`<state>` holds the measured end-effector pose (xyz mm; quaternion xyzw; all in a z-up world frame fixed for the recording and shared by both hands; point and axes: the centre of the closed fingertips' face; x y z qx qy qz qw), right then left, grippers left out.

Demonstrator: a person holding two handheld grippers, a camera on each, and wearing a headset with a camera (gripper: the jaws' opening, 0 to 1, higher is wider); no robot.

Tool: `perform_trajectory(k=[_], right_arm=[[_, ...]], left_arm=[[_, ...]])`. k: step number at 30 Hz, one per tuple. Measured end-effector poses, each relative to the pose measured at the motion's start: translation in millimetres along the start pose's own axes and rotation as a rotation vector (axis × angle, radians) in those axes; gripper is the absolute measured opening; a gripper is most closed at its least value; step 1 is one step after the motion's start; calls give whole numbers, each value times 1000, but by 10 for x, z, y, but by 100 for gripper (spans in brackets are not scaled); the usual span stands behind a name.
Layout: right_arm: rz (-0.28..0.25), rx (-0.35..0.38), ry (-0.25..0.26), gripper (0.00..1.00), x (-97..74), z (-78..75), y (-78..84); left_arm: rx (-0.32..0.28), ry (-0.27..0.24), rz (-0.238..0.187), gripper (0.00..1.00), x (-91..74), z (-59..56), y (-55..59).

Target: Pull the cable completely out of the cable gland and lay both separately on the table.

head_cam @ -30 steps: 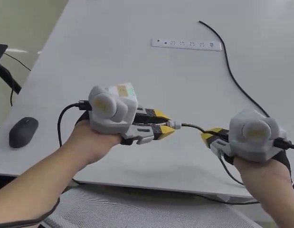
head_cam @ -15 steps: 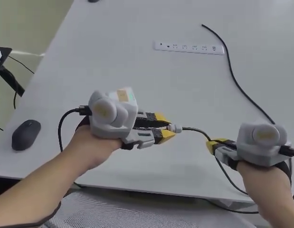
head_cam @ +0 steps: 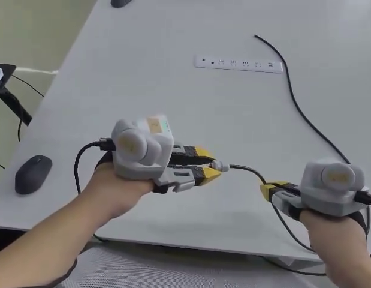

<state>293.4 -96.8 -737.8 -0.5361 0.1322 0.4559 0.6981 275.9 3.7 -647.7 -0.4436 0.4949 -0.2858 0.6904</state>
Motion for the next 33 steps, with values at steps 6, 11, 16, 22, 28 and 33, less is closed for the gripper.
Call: perform_trajectory(k=[6,11,16,22,28,33], right_arm=[[6,-10,-37,3,-42,63,1],[-9,-72,-61,13,-115,146,-49],[-17,-213,-83,20,-236,310,-147],[-40,-426,-107,21,-293,663,-335],[-45,-591,-136,20,-231,972,-411],[-34,-697,-133,18,-176,1047,-416]], left_arm=[[-11,-17,1,15,-45,48,17],[-13,-24,1,15,-68,63,26],[-17,-23,-1,15,-78,50,23],[-22,-19,1,15,-77,32,24],[-20,-15,2,15,-73,24,5],[-20,-13,-1,15,-77,26,-12]])
Point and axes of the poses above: the centre of the closed fingertips' face, and the gripper's own axes: x roughly forward along the fingers, z roughly to its left, y roughly out of its underside, and after that the axes turned 14 degrees about x, right-handed
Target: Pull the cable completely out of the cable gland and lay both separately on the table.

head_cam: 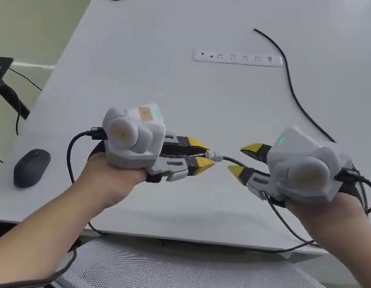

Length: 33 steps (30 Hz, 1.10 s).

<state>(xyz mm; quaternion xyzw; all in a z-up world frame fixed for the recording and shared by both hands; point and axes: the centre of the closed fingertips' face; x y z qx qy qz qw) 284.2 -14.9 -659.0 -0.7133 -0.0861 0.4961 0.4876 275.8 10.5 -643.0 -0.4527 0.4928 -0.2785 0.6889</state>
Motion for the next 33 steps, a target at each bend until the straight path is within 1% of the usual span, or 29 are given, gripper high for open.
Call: perform_trajectory(k=[4,7,12,16,22,26,29,30,33], right_arm=[[7,-37,-10,16,47,17,-2],[13,-56,-10,12,54,10,-13],[11,-90,-28,11,81,49,-33],[9,-123,-40,8,105,78,-48],[16,-165,-35,2,133,99,-46],[16,-164,-32,1,136,98,-35],[8,-135,-26,1,130,84,-31],[17,-108,-20,1,129,68,-13],[18,-99,-23,0,128,63,1]], left_arm=[[4,5,0,15,-2,-7,-6],[6,5,0,15,-4,-10,-8],[7,10,-1,15,0,-18,-5],[8,15,-4,15,3,-20,-17],[9,17,-7,15,17,-24,-36],[10,17,-4,15,23,-22,-26],[11,16,-6,15,27,-24,-28],[9,16,-6,15,31,-24,-28],[8,18,-5,15,46,-31,-26]])
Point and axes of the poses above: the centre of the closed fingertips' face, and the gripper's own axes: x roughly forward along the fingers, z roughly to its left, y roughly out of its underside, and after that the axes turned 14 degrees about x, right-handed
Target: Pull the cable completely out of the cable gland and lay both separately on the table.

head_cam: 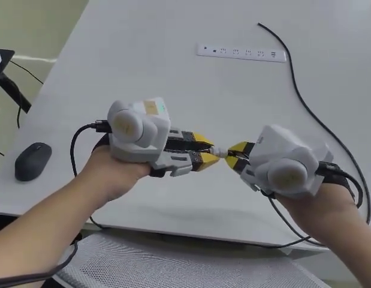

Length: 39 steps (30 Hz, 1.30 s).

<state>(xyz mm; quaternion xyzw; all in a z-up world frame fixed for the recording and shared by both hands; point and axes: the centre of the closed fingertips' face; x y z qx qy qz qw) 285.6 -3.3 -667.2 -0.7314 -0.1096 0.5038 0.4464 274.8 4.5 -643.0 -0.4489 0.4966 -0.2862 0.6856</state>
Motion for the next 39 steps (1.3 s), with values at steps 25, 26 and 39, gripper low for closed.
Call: perform_trajectory(k=[25,26,39], right_arm=[[9,320,60,0,-93,-309,334],[14,348,64,0,-96,-327,369],[13,641,74,1,-93,-502,706]], left_arm=[[-11,1,-14,15,-9,35,-15],[-12,0,-14,15,-6,39,-13],[-13,-10,-14,15,4,50,-31]])
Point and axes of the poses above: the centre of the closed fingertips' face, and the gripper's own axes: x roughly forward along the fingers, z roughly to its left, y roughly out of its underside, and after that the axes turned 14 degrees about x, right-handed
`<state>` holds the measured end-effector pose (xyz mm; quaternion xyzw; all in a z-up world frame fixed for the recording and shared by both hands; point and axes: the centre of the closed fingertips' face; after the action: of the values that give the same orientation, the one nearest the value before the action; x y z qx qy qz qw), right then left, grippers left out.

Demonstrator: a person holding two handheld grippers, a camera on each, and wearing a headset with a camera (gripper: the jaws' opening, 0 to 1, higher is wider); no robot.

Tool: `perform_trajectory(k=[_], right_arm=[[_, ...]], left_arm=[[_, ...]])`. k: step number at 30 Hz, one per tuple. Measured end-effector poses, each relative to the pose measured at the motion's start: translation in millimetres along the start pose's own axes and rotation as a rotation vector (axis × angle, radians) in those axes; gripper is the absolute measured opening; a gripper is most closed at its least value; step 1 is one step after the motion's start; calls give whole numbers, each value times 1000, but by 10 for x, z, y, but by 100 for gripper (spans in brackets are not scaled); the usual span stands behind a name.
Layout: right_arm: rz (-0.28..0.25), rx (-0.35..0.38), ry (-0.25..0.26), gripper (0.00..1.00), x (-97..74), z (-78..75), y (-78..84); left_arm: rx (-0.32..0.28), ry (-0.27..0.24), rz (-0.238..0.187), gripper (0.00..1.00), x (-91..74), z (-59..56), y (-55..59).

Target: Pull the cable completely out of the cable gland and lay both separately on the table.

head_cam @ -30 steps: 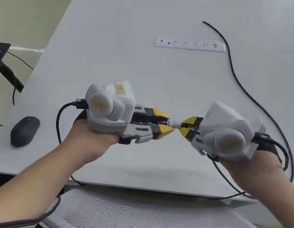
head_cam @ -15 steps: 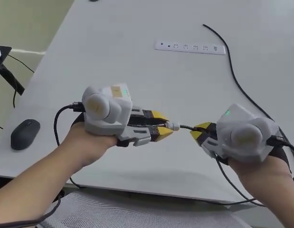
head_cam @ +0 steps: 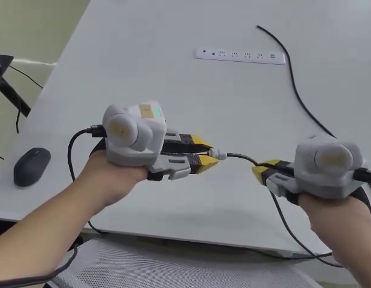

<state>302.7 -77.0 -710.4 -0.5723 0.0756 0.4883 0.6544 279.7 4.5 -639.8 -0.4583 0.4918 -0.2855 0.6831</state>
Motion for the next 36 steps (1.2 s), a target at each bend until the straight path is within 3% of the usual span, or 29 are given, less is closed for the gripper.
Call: perform_trajectory(k=[11,22,26,30,36], right_arm=[[8,167,24,0,35,-180,176],[-4,427,27,1,41,-300,316],[-4,447,16,1,44,-274,344],[-6,396,26,1,27,-242,338],[-5,379,21,1,27,-238,333]], left_arm=[[4,-3,3,15,-2,-32,-6],[9,-2,-2,15,0,-61,-41],[7,1,-1,15,5,-81,-38],[5,2,-2,15,3,-87,-37],[5,-1,-2,15,-15,-83,-39]])
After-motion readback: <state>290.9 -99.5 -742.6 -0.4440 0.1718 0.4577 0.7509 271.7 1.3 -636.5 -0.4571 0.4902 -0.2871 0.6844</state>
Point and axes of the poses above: the centre of the closed fingertips' face, and the gripper's own axes: x roughly forward along the fingers, z roughly to its left, y roughly out of its underside, and after that the axes turned 14 degrees about x, right-handed
